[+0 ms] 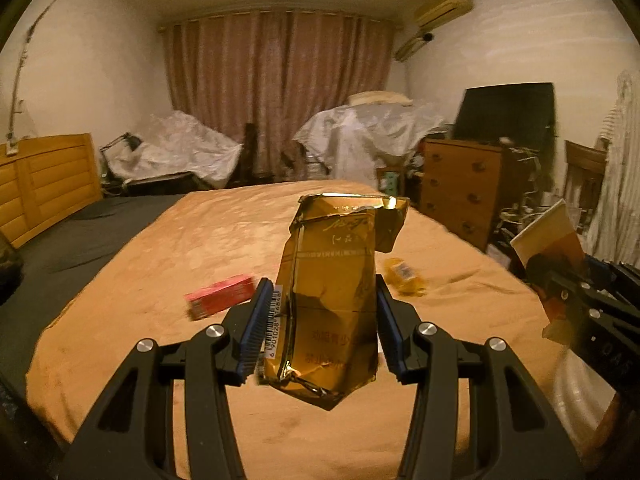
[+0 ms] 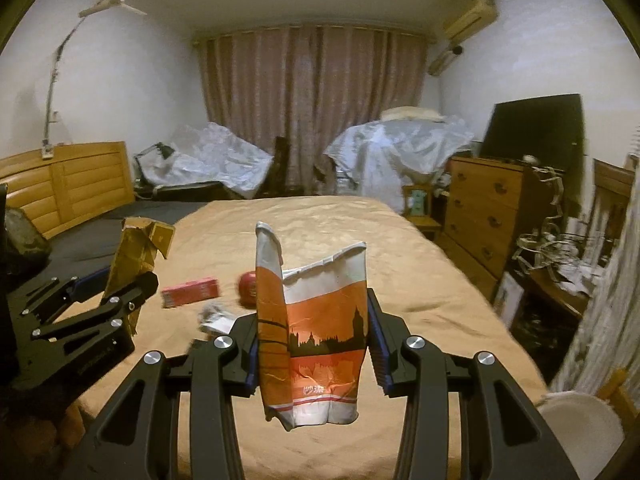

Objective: Collect trash
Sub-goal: 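Lift the gold foil packet with the left tool while the right tool carries the cup toward the bucket, then open the left tool to drop the gold packet while the right tool drops the cup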

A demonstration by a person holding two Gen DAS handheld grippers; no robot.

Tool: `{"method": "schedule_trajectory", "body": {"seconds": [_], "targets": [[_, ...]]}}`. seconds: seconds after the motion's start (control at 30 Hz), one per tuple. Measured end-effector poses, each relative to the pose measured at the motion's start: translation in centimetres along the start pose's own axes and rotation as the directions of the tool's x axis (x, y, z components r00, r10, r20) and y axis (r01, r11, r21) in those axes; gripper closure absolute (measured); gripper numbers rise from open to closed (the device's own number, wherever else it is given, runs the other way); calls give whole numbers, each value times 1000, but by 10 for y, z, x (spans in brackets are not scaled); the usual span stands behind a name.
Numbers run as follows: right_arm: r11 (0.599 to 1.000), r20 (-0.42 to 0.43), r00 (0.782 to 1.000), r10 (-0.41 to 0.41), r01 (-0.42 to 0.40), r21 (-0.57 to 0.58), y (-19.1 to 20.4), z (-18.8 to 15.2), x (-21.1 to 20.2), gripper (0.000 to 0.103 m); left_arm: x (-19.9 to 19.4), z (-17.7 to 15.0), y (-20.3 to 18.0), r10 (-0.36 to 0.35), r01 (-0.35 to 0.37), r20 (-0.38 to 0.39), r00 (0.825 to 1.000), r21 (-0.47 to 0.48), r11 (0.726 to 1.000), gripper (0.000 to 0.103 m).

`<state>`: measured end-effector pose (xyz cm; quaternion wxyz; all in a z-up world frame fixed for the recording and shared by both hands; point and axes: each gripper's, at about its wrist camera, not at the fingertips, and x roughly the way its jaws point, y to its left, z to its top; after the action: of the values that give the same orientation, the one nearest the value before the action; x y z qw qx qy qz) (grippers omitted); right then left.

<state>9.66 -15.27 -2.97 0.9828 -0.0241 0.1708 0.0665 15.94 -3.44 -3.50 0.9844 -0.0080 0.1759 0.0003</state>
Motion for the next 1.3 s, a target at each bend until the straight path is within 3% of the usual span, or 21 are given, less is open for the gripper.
{"method": "schedule_trajectory", "body": {"seconds": [0.3,0.67,0.97,1.2,1.3], "targets": [[986,-35,986,-160,162,42,-90,-3,-50,59,3,8,-69,-168,170,-26,985,48,984,55],[946,-123,948,-293,306,103,-209,-21,-102,59,-4,4,-158,-353,360,-86,932,109,926,55],[913,-291,902,-318,374,160,-302,-49,-122,59,2,-11,-230,-473,507,-217,854,142,850,55],[899,-451,866,-214,355,256,-367,-77,-112,59,18,-30,-278,-523,601,-369,768,133,788,55],[895,-513,839,-179,355,269,-382,-88,-102,59,23,-36,-294,-528,623,-414,741,133,771,55]]}}
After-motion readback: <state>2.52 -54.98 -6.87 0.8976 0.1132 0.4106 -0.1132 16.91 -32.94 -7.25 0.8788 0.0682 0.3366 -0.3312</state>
